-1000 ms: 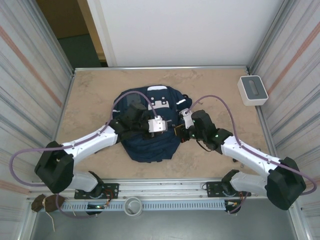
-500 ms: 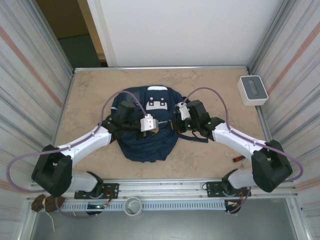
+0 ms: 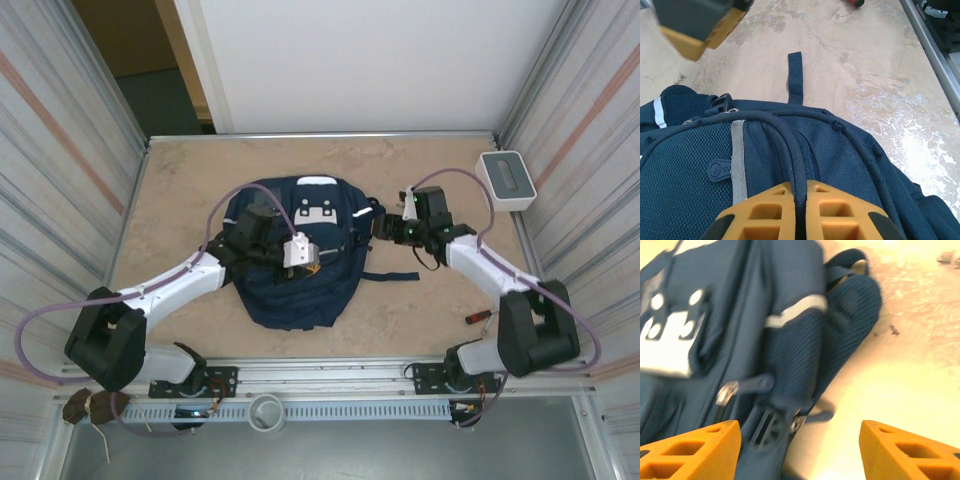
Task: Pack the student bag
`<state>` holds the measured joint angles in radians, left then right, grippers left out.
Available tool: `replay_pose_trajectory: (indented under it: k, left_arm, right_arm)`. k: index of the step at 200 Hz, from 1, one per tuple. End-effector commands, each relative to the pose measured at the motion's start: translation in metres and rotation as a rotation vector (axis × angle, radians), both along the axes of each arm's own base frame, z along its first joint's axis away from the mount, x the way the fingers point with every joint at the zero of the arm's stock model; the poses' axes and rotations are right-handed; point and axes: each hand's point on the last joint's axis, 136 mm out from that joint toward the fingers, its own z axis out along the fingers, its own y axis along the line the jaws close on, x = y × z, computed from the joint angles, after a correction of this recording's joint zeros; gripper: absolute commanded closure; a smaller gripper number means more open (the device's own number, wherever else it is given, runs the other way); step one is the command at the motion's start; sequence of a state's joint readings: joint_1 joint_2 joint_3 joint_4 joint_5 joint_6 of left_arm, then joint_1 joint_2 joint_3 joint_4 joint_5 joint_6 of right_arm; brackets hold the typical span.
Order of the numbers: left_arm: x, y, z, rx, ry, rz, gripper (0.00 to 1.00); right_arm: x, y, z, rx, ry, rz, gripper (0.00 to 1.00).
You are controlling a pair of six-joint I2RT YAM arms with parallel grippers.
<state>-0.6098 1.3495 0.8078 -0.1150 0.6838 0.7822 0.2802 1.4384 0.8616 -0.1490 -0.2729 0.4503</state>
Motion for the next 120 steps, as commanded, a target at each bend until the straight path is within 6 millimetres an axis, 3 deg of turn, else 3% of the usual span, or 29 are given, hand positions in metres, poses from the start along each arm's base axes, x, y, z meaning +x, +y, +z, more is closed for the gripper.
replay_pose_trajectory:
  k: [1, 29, 45, 55, 83, 94, 120]
  left_arm:
    - [-0.009, -0.016, 0.021, -0.066, -0.023, -0.086, 0.93]
    - [-0.008, -0.023, 0.018, -0.061, -0.024, -0.097, 0.92]
    - [-0.003, -0.029, 0.014, -0.051, -0.027, -0.097, 0.92]
    - [0.000, -0.032, 0.010, -0.040, -0.023, -0.099, 0.91]
    - [0.012, -0.045, 0.001, -0.006, -0.025, -0.087, 0.90]
    - [0.019, -0.050, -0.005, 0.013, -0.030, -0.075, 0.89]
    - [0.033, -0.063, -0.023, 0.085, -0.029, -0.039, 0.83]
  right_arm:
    - [0.033, 0.006, -0.010, 0.051, 0.071, -0.084, 0.37]
    - [0.061, 0.028, -0.033, 0.109, 0.127, -0.058, 0.46]
    - [0.067, 0.031, -0.044, 0.089, 0.152, -0.051, 0.59]
    - [0.069, 0.023, -0.050, 0.049, 0.152, -0.068, 0.74]
    - [0.068, -0.011, -0.056, -0.028, 0.146, -0.121, 0.95]
    - [0.068, -0.024, -0.056, -0.043, 0.145, -0.142, 1.00]
    - [0.074, -0.048, -0.056, -0.058, 0.145, -0.182, 0.99]
